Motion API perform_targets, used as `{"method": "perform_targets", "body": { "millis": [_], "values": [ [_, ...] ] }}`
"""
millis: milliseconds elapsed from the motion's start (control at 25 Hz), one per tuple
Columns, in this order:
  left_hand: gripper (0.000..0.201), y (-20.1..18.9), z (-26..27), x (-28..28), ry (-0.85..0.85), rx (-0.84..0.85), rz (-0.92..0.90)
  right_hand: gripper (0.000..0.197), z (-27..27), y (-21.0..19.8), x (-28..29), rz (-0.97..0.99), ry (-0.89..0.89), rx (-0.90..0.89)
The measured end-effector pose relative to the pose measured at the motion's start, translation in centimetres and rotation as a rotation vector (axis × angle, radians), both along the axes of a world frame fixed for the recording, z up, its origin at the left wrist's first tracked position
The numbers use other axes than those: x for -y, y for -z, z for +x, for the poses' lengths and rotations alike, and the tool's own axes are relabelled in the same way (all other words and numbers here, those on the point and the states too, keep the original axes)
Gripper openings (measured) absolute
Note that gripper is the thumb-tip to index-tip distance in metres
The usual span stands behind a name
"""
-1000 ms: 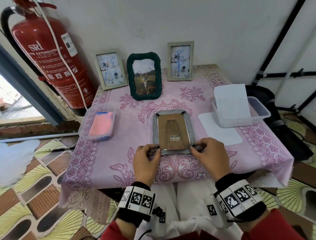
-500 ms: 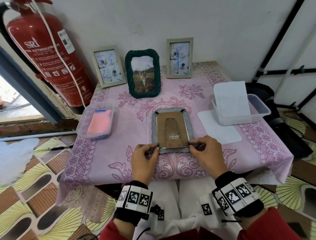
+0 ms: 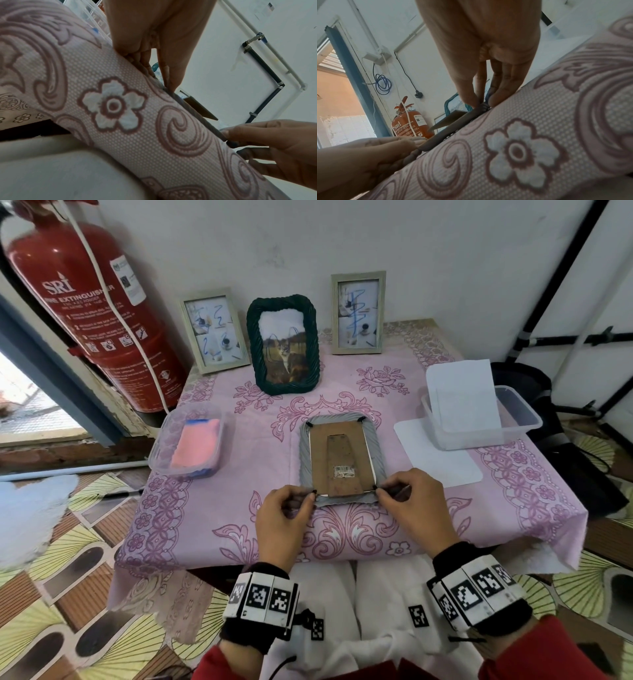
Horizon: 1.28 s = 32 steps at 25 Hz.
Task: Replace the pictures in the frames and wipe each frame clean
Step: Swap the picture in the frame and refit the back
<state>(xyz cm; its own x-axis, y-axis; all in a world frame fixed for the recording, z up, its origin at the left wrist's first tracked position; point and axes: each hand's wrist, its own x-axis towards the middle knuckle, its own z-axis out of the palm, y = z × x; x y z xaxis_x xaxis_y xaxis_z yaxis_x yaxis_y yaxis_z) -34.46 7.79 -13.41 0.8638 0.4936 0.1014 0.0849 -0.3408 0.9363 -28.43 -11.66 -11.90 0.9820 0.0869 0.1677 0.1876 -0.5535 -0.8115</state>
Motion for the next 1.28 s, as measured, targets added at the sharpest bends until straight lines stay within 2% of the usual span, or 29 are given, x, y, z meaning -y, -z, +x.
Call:
{"method": "perform_targets", "body": {
  "millis": [80, 160, 280, 480, 800, 920, 1040, 1160, 1280],
  "values": [
    [0.007, 0.0, 0.0, -0.1, 0.016, -0.005, -0.010, 0.008, 0.0, 0.0, 0.0, -0.013, -0.019, -0.010],
    [0.010, 0.0, -0.2, -0.2, 0.036, -0.013, 0.000, 0.018, -0.1, 0.1, -0.2, -0.074, -0.042, -0.049],
    [0.020, -0.1, -0.4, -0.3, 0.070, -0.024, 0.076, 0.028, -0.1, 0.1, -0.1, -0.126, -0.044, -0.074],
    [0.024, 0.0, -0.4, -0.4, 0.084, -0.035, 0.158, 0.025, -0.4, 0.2, 0.1, -0.147, -0.065, -0.053],
    [0.021, 0.2, -0.2, -0.5, 0.112, -0.019, 0.139, 0.026, -0.2, 0.2, 0.2, -0.163, -0.084, -0.071],
    [0.025, -0.1, -0.4, -0.4, 0.110, -0.021, 0.105, 0.025, 0.0, 0.1, 0.3, -0.120, -0.100, -0.096],
    [0.033, -0.3, -0.2, -0.5, 0.038, -0.075, -0.026, 0.025, 0.8, -0.4, 0.6, -0.068, -0.107, -0.112],
    [0.031, -0.5, 0.4, -0.8, 0.008, -0.157, 0.072, 0.025, 1.5, -1.1, 0.7, -0.013, -0.067, -0.061],
    [0.028, -0.8, 0.7, -0.5, -0.010, -0.160, 0.038, 0.015, 1.4, -2.1, 0.0, 0.044, -0.173, -0.052]
  ]
}}
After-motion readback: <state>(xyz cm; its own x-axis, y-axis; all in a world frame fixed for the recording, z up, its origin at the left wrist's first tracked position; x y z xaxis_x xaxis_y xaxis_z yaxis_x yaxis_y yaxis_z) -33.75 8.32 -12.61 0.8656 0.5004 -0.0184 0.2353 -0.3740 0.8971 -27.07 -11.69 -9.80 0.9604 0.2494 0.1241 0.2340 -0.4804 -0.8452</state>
